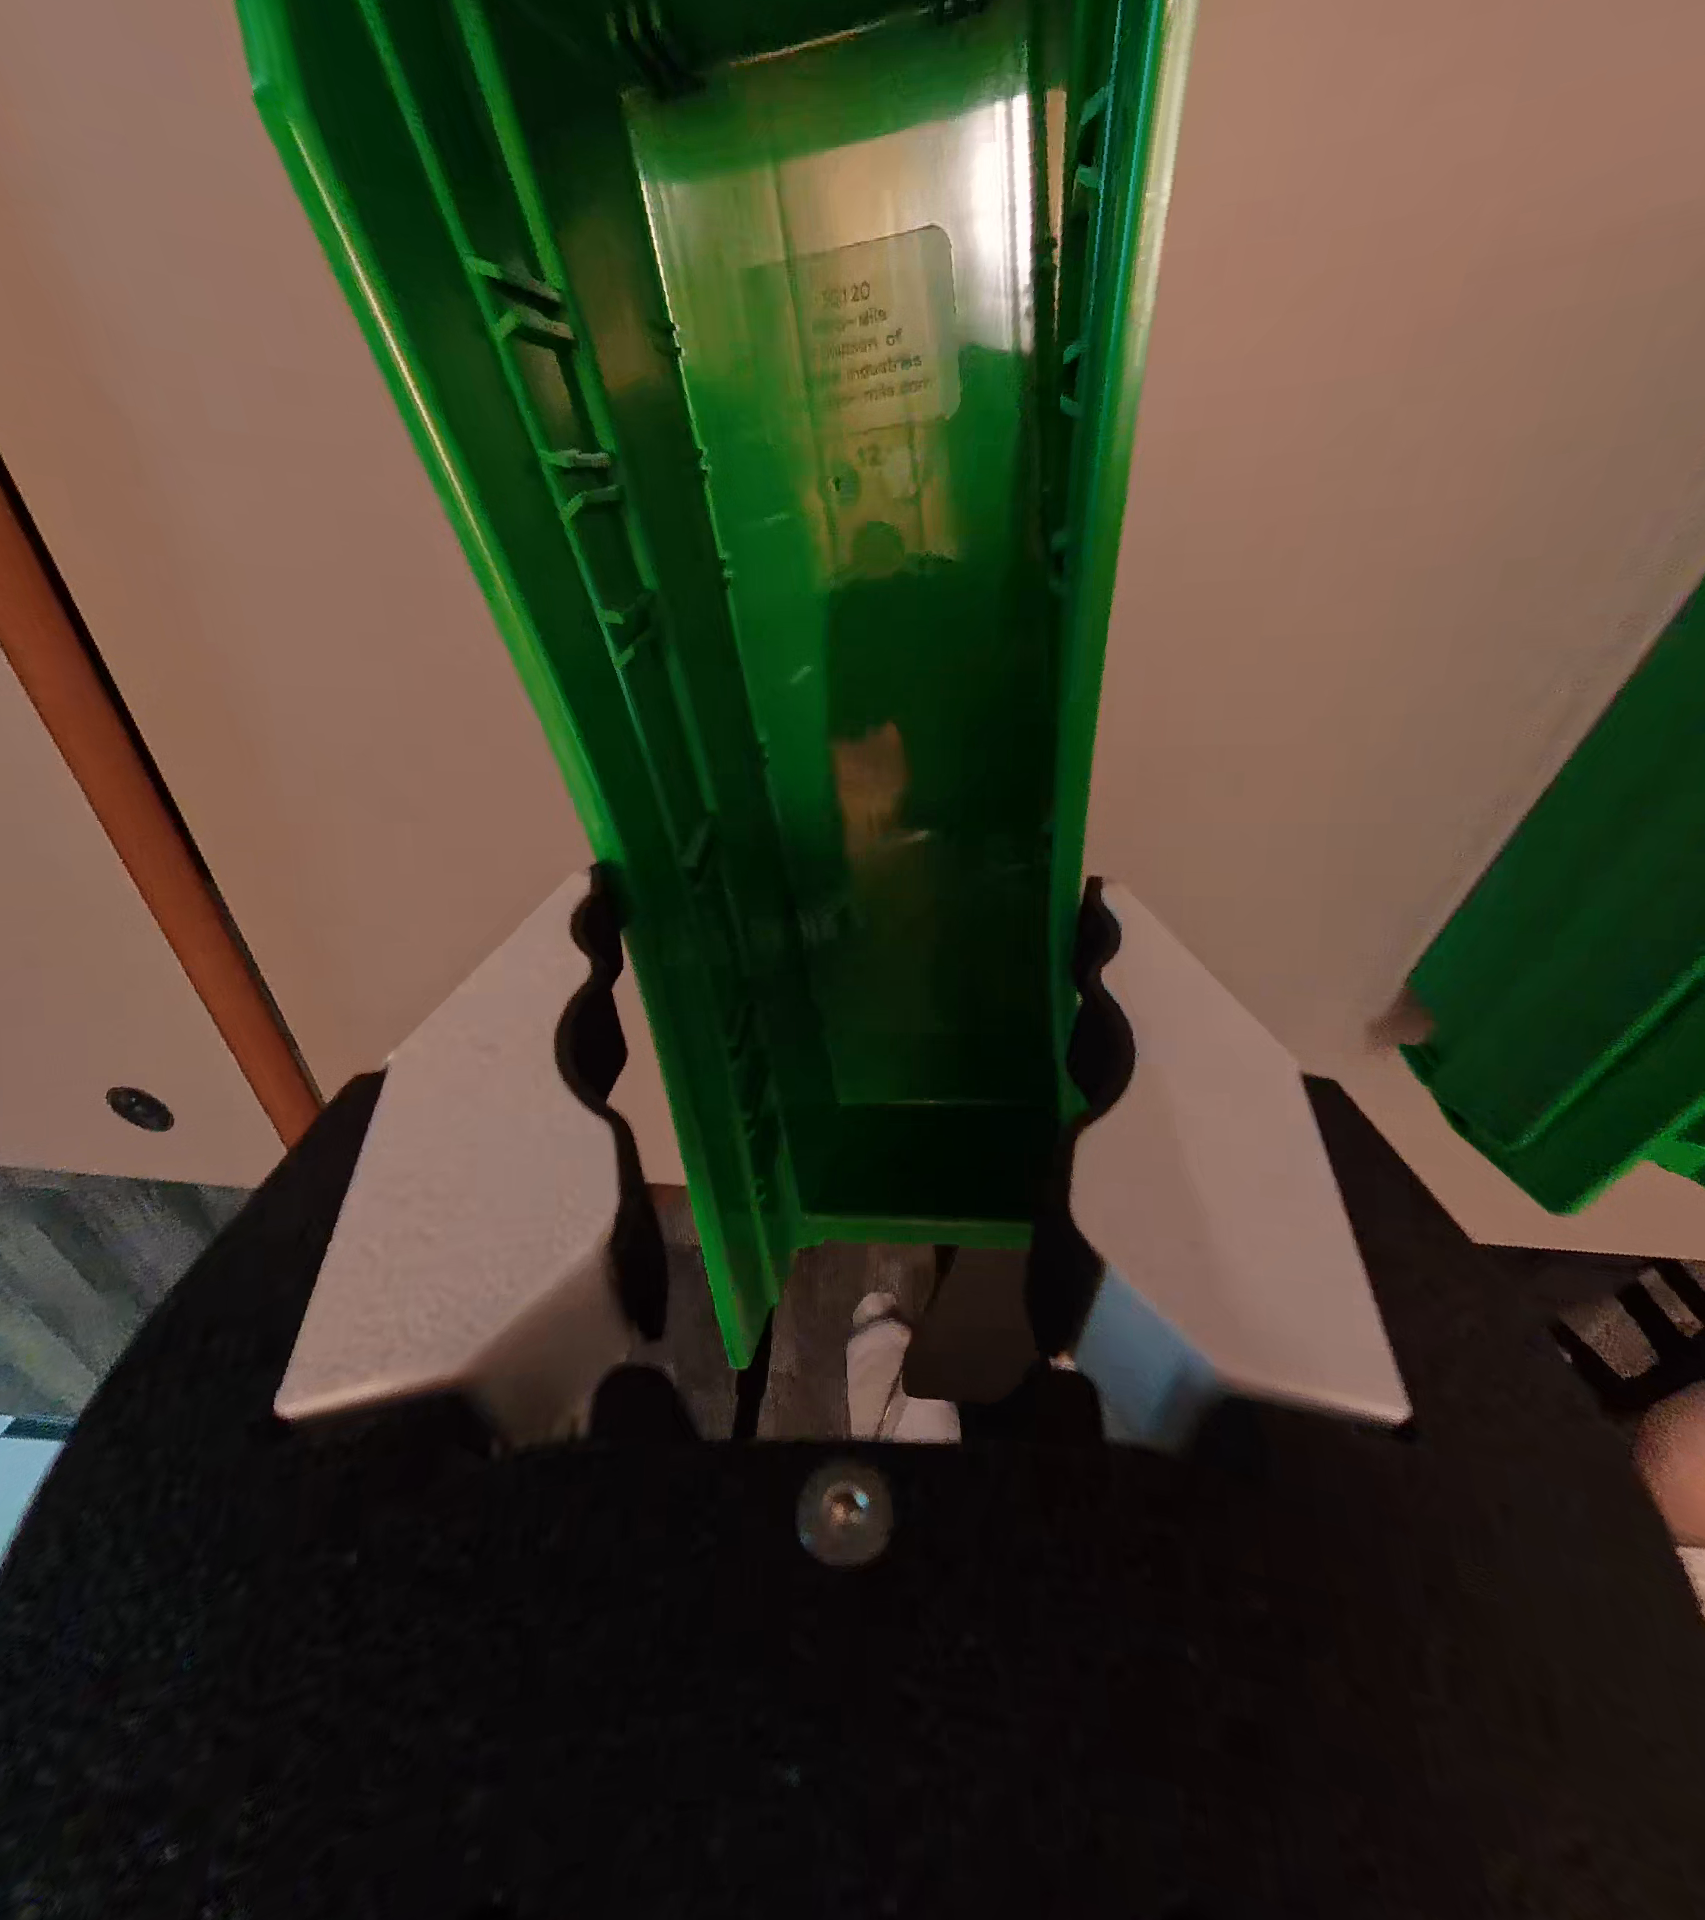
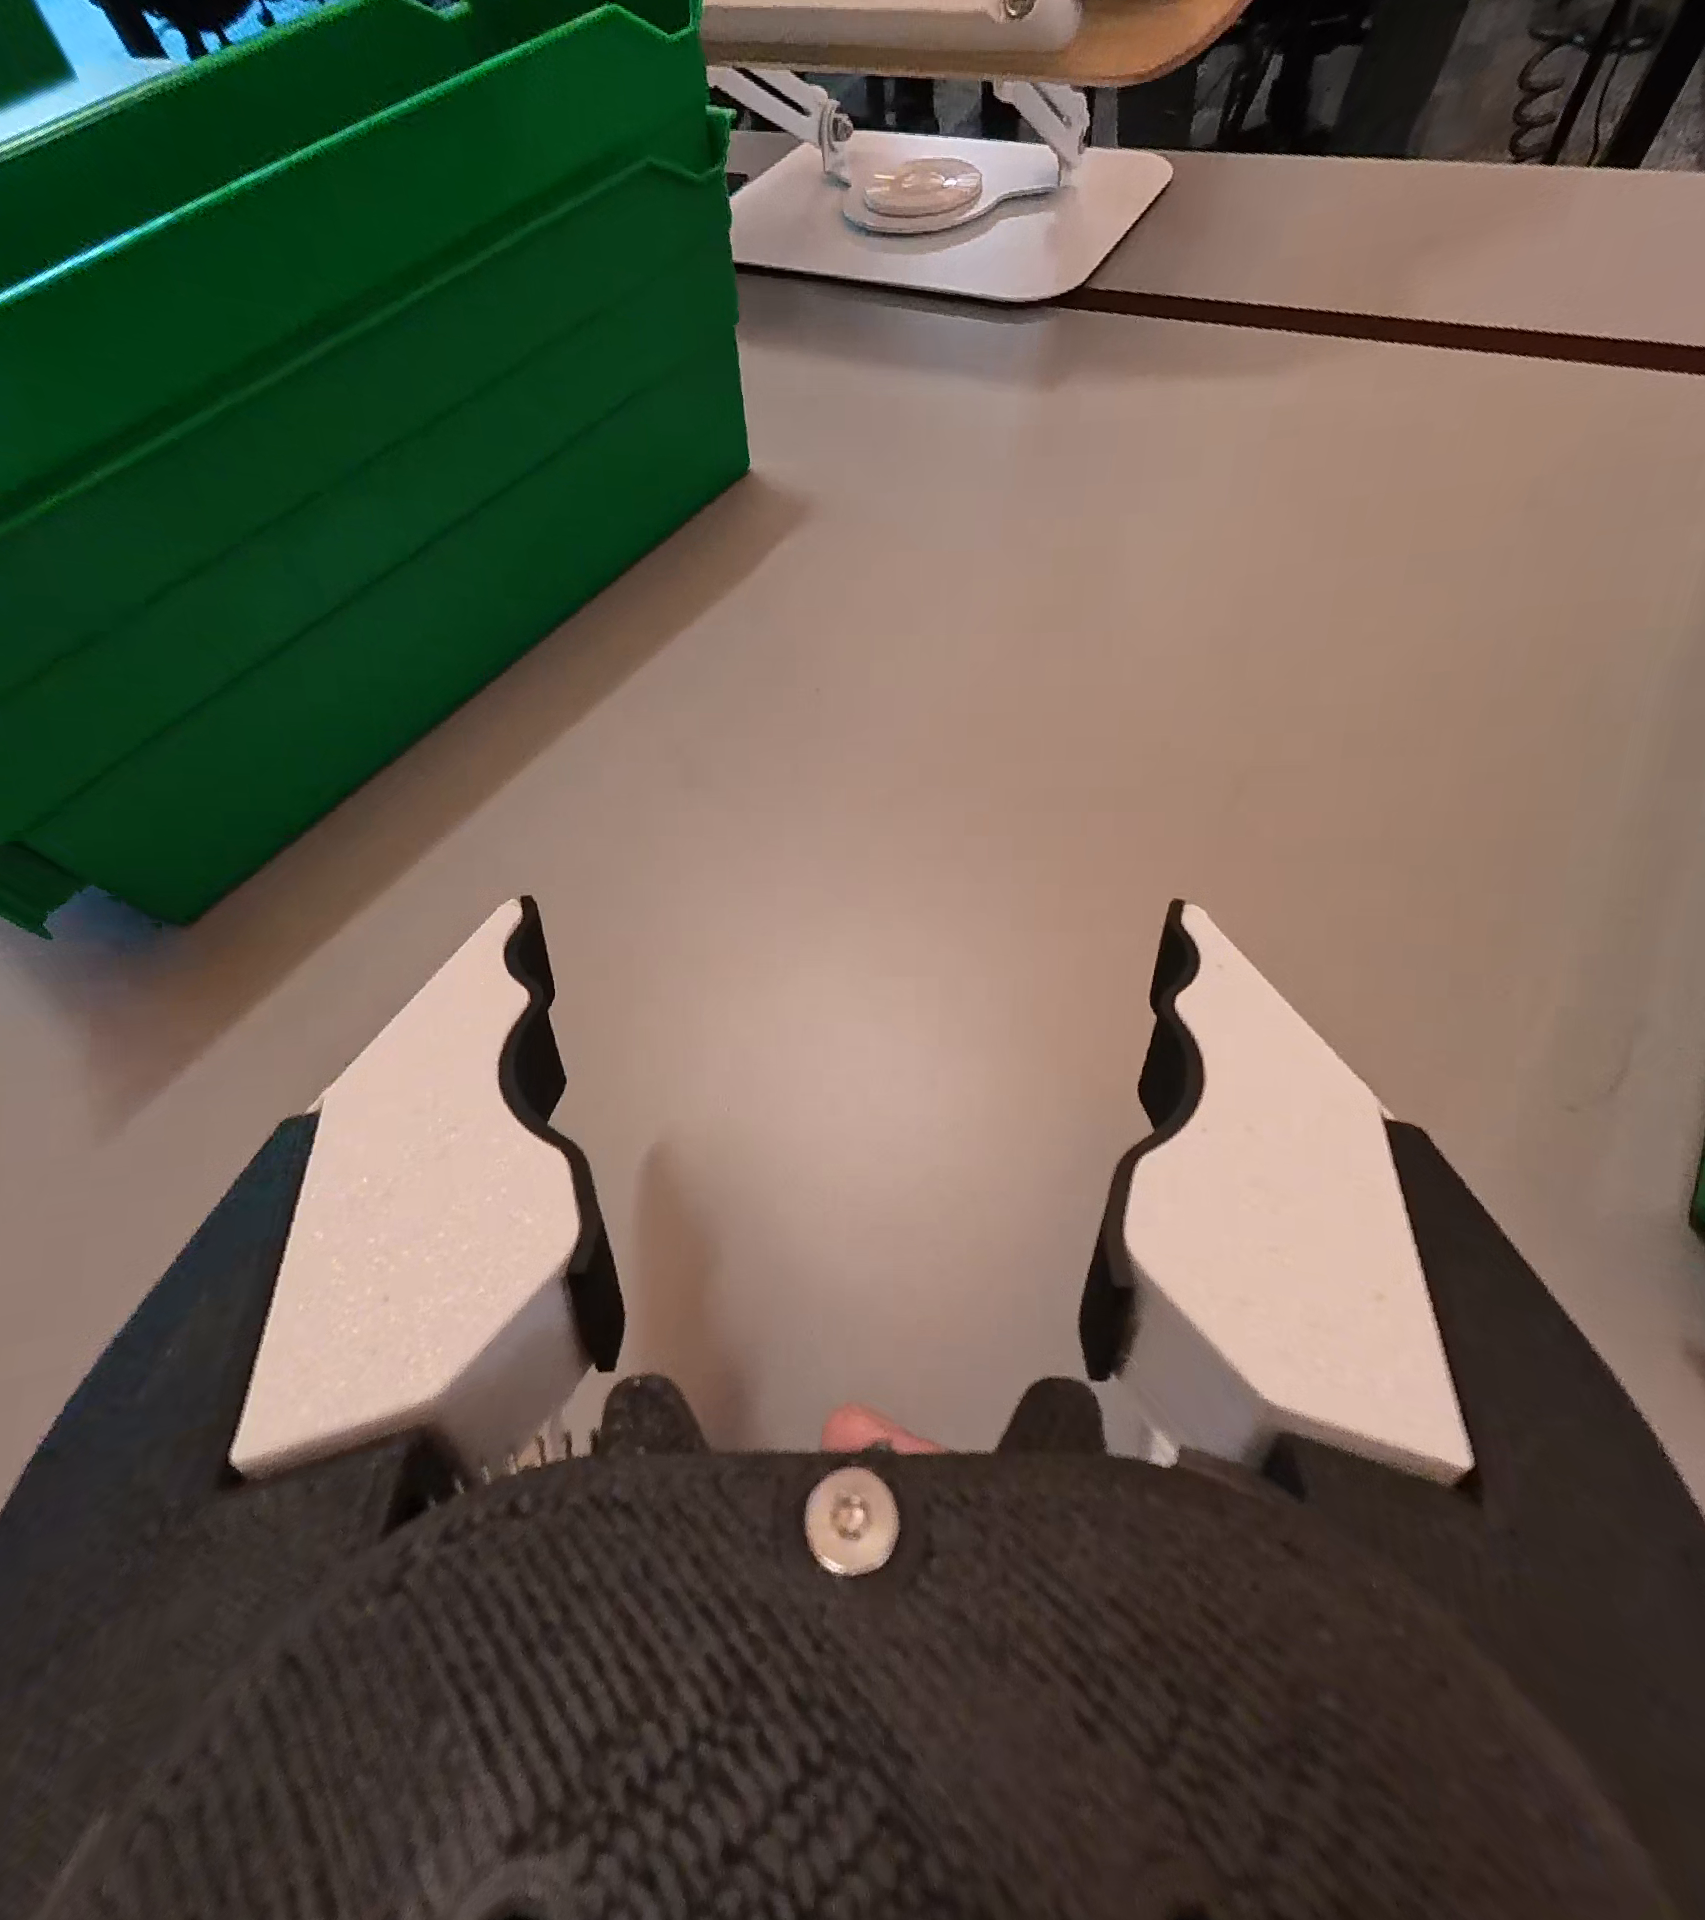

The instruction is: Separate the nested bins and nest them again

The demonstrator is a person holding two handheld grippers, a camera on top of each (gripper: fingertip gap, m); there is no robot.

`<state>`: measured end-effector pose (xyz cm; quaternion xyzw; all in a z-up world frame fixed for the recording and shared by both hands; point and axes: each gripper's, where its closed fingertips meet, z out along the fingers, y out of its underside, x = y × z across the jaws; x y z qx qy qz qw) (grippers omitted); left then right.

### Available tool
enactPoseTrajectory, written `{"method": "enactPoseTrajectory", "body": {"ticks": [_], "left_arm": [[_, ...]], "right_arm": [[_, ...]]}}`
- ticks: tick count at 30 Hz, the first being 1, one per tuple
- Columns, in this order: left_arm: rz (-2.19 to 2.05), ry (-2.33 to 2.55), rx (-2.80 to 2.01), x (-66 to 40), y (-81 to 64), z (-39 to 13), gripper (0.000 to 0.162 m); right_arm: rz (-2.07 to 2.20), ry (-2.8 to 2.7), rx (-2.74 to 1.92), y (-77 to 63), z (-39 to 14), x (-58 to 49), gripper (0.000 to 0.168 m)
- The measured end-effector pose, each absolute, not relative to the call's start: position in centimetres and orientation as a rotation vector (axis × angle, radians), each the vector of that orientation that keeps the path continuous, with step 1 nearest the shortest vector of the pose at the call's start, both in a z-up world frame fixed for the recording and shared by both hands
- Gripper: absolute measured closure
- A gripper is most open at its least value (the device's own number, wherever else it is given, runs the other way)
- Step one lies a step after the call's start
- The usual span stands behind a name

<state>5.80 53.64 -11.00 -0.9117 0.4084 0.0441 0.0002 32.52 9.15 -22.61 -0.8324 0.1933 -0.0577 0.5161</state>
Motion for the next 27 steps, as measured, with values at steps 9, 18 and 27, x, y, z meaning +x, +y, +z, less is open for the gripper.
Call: {"method": "enactPoseTrajectory", "body": {"ticks": [9, 18, 27], "left_arm": [[0.163, 1.338, -2.882, 5.4, 57.9, -16.7, 0.076], [0.178, 1.391, -2.915, 6.0, 59.4, -20.3, 0.073], [0.131, 1.397, -2.827, 6.5, 60.1, -20.7, 0.06]], "right_arm": [[-0.085, 0.46, -1.983, 9.9, -22.2, 31.5, 0.055], [-0.127, 0.416, -2.002, 10.4, -22.1, 31.1, 0.055], [-0.074, 0.435, -2.005, 11.0, -23.2, 31.3, 0.055]]}}
